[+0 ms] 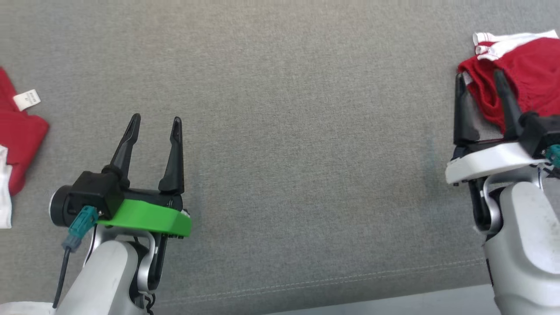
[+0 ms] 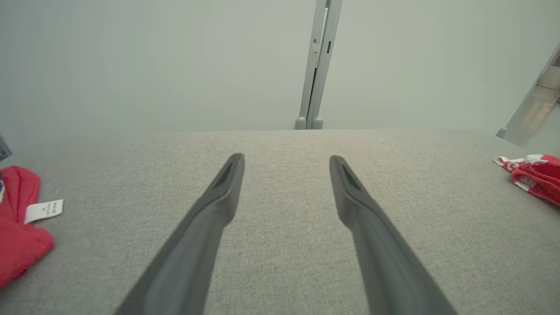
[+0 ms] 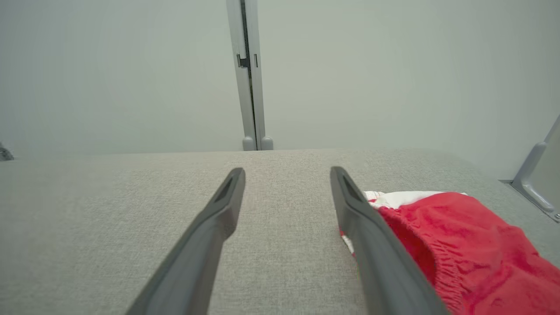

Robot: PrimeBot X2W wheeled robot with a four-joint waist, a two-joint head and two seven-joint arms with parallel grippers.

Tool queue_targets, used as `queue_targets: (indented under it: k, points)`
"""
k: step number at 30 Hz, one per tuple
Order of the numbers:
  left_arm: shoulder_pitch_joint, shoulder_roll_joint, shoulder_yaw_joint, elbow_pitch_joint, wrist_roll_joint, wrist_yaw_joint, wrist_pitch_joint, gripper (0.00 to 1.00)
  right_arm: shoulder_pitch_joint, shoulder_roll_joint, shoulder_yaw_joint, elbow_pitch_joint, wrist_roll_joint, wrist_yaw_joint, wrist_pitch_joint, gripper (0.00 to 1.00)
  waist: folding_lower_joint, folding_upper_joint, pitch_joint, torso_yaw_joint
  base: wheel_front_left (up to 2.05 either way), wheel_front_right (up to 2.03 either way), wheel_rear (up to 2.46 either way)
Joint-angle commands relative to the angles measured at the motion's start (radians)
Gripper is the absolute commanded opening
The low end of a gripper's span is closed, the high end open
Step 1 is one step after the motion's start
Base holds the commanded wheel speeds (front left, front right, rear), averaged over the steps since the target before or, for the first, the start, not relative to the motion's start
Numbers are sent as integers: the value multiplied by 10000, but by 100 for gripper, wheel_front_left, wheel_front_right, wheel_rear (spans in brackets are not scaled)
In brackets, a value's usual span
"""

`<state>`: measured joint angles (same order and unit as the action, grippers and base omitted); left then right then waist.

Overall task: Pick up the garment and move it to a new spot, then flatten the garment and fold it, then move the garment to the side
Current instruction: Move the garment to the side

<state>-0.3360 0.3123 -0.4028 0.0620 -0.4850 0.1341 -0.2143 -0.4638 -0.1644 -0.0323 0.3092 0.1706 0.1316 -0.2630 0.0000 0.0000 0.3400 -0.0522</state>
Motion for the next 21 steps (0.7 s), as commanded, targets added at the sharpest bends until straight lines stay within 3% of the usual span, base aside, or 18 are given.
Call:
queue_targets:
  k: [1,9,21]
  points:
    - [286,-19,69,48,-70,85,-110,100,433,223,77,-275,46,-16,-41,100,0,0,-799,767,0,0,0]
    - [1083,-34,270,249,-366,153,-312,100,2068,843,432,-993,-52,-18,97,100,0,0,-1735,1162,0,0,0]
    - [2259,212,551,540,-453,411,-414,100,4059,1112,799,-1914,-35,-16,721,100,0,0,-3097,854,0,0,0]
